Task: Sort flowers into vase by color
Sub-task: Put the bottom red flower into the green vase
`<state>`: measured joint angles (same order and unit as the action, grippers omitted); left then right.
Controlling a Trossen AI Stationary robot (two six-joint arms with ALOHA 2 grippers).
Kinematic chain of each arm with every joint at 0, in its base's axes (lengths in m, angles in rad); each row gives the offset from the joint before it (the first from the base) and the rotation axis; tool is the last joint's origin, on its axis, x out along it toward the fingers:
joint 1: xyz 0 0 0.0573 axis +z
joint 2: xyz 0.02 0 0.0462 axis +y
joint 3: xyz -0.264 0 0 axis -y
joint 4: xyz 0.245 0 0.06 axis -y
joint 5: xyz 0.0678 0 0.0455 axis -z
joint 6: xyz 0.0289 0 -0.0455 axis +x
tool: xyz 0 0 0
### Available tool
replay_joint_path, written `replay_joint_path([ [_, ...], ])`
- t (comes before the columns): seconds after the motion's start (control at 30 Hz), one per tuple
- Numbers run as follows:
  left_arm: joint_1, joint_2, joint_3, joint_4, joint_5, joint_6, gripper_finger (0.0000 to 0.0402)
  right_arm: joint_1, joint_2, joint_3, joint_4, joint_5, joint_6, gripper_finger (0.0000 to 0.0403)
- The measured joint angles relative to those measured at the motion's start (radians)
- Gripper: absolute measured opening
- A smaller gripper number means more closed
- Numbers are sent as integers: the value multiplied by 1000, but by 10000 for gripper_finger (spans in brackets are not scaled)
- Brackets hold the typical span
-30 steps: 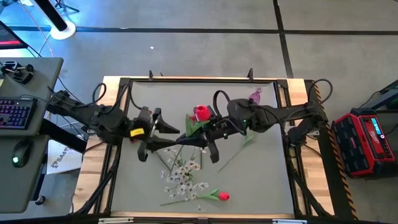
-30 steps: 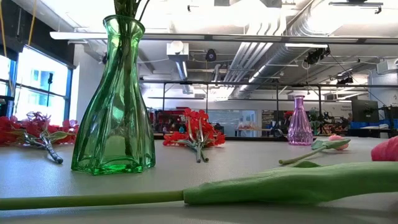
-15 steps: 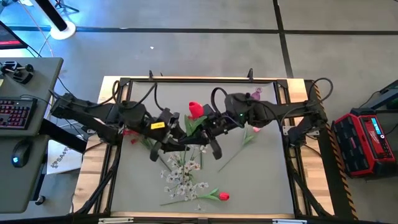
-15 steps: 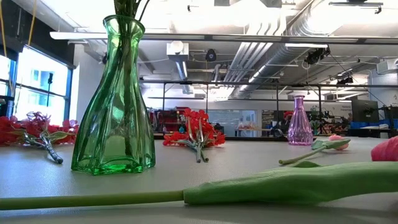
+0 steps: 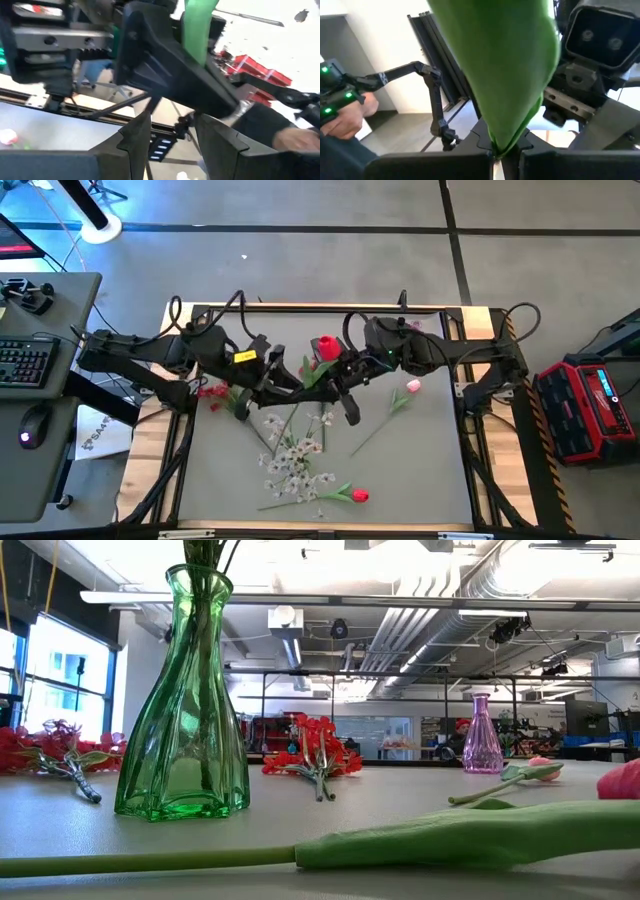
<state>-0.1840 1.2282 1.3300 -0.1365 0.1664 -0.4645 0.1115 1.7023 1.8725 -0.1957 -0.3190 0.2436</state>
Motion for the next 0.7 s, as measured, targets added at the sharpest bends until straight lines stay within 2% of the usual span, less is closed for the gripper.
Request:
replay_joint_path([
  [0.07, 8, -2, 3, 14, 52, -5, 149, -10, -9, -1, -23, -6, -13, 0],
  [0.23, 15, -3, 4, 48, 105, 2, 149, -34, -29, -1, -83, -23, -22, 0],
  [0.7, 74, 2, 2, 7, 23, -6, 149, -60, -44, -2, -65, -104, -25, 0],
])
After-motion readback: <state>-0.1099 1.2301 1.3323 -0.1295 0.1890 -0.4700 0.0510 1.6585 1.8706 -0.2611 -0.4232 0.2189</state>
